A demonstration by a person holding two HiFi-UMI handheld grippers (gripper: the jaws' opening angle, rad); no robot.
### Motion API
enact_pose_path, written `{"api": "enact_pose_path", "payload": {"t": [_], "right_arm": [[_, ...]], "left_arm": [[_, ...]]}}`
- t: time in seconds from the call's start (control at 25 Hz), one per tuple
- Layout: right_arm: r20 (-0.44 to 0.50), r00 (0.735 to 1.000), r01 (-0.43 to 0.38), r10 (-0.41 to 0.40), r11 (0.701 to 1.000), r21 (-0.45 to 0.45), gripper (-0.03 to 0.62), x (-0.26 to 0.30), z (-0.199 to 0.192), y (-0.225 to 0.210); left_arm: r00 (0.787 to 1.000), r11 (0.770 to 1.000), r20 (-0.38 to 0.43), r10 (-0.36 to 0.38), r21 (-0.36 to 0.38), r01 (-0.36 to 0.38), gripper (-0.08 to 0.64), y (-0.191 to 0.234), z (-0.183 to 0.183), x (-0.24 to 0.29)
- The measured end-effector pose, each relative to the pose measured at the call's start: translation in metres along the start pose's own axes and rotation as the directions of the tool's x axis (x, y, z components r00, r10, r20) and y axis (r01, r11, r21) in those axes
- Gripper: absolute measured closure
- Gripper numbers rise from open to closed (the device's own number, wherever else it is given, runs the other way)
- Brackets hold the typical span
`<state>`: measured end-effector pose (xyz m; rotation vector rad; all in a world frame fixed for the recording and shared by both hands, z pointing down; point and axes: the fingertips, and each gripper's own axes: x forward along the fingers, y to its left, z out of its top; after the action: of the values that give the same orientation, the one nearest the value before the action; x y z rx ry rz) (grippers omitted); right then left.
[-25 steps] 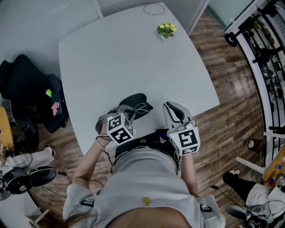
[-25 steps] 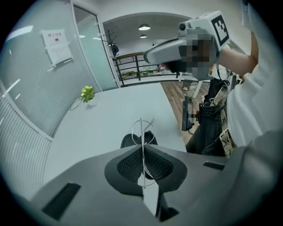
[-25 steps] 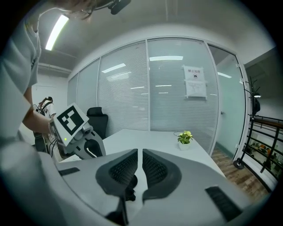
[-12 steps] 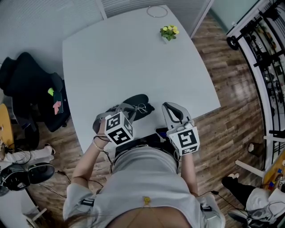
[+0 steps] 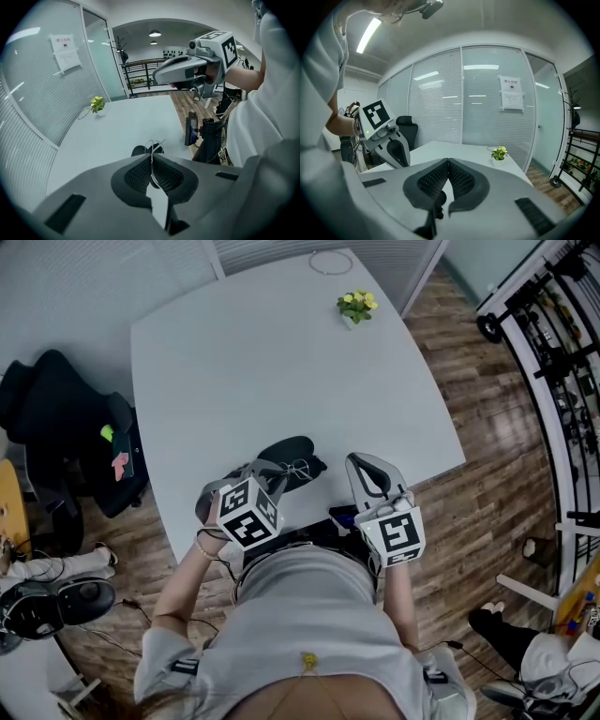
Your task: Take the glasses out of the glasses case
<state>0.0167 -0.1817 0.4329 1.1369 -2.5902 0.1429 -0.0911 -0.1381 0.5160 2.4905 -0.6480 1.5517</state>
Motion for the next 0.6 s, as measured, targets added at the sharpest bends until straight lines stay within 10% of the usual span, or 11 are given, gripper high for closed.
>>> {"api": "enact_pose_path", "payload": {"t": [0.6], "right_arm": [[-0.051, 0.999, -0.017, 0.015, 0.999, -0.04, 0.575, 0.001, -0.003, 0.012]], "left_arm": [[1.0, 1.0, -0.011, -0.001, -0.004, 0.001, 0.525, -0.003, -0.007, 0.001]]}}
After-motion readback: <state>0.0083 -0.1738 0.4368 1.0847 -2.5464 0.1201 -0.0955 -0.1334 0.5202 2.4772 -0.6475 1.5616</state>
